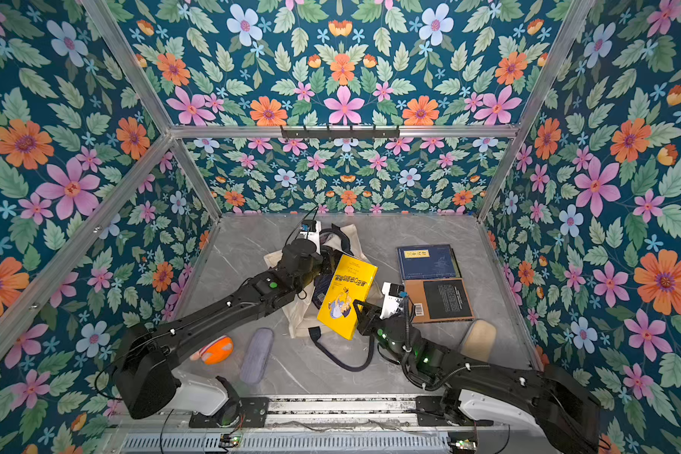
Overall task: Take out the books from the canvas bag
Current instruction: Pick up the book from the canvas bag.
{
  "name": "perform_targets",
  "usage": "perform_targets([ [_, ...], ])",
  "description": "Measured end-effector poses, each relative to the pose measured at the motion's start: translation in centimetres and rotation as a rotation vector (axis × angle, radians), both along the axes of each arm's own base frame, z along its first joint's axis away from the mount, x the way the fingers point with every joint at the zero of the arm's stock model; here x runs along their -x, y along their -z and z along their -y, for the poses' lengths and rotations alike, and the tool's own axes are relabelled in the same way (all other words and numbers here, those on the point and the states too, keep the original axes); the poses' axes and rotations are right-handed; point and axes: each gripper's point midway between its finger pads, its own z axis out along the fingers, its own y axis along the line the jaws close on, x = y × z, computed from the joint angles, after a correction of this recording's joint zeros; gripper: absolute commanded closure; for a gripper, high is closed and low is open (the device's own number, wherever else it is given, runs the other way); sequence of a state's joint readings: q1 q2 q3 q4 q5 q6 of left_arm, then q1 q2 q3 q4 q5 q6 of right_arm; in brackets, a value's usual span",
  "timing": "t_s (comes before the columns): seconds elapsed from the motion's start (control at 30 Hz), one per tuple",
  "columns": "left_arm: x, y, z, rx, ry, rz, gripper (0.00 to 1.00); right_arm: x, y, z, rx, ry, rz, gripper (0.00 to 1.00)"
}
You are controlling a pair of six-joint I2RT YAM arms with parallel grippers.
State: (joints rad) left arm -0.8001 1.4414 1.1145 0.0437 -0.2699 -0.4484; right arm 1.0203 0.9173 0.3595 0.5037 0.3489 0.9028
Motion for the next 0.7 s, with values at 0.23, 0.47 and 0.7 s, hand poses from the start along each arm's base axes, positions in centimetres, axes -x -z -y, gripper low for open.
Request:
perform_targets([
  [0.23,-0.6,0.1,-0.4,0.005,-0.030,-0.007,1.00,1.2,-2.7,3.6,0.027,0.056,0.055,1.00],
  [0.47,-0.6,0.5,-0.6,-0.001,-0.036,-0.020,1.00,-1.3,-5.2,10.2,0.047,0.307,0.100,1.00],
  [0.7,-0.6,0.5,-0.5,-0.001,-0.034,-0.021,1.00,-3.8,-6.4,17.3,0.013,0.537,0.077,1.00],
])
